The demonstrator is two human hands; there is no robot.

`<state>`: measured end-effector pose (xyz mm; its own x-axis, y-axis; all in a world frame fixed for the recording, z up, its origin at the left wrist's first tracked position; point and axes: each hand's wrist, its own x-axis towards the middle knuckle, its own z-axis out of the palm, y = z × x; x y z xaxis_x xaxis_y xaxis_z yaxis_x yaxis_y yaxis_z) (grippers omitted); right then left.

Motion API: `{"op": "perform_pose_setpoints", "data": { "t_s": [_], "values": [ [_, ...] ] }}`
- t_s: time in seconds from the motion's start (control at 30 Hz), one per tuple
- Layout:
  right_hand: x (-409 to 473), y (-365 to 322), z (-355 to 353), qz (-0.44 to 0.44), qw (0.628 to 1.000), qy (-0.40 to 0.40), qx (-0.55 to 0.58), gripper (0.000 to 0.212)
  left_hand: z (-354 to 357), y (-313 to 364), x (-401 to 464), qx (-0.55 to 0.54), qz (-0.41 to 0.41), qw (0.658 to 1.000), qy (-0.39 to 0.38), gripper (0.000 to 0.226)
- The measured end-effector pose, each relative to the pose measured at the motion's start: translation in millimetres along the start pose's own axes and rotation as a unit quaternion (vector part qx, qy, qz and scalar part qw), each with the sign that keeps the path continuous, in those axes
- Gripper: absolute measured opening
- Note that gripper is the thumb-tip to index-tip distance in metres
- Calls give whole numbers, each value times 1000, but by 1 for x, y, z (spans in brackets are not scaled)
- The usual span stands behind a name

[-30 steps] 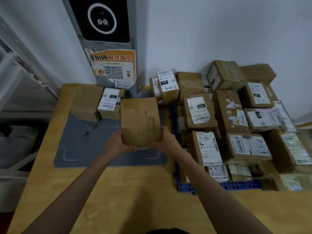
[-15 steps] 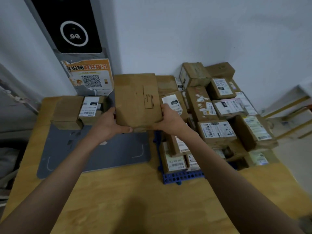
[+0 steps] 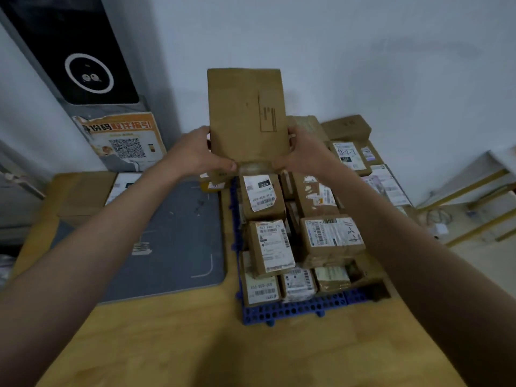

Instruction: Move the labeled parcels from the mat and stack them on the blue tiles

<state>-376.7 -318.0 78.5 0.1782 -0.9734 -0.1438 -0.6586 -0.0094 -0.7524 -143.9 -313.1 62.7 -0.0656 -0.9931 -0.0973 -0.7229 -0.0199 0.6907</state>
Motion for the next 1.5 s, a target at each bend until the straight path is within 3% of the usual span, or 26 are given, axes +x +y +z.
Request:
{"op": "perform_pose_setpoints", "data": {
  "t_s": [0.33, 0.8, 0.97, 1.2, 1.4, 1.5],
  "values": [
    [80, 38, -49, -4, 1000, 18, -6, 79, 26, 37, 90, 14, 0, 1000, 10, 84],
    [168, 126, -3, 31, 999, -23, 12, 77, 101, -25, 171, 16, -59, 997, -44, 87],
    [181, 139, 8, 44, 997, -55, -21, 71, 114, -44, 180, 5, -72, 995, -66, 83],
    [197, 137, 14, 39, 993, -82, -72, 56, 119, -53, 183, 18, -56, 996, -72, 56],
    [203, 141, 24, 59, 981, -65, -174, 49, 127, -46, 184, 71, -71, 991, -88, 57],
    [205, 144, 30, 60, 968, -59, -237, 58, 131, -41, 184, 105, -87, 986, -92, 57]
  ]
}}
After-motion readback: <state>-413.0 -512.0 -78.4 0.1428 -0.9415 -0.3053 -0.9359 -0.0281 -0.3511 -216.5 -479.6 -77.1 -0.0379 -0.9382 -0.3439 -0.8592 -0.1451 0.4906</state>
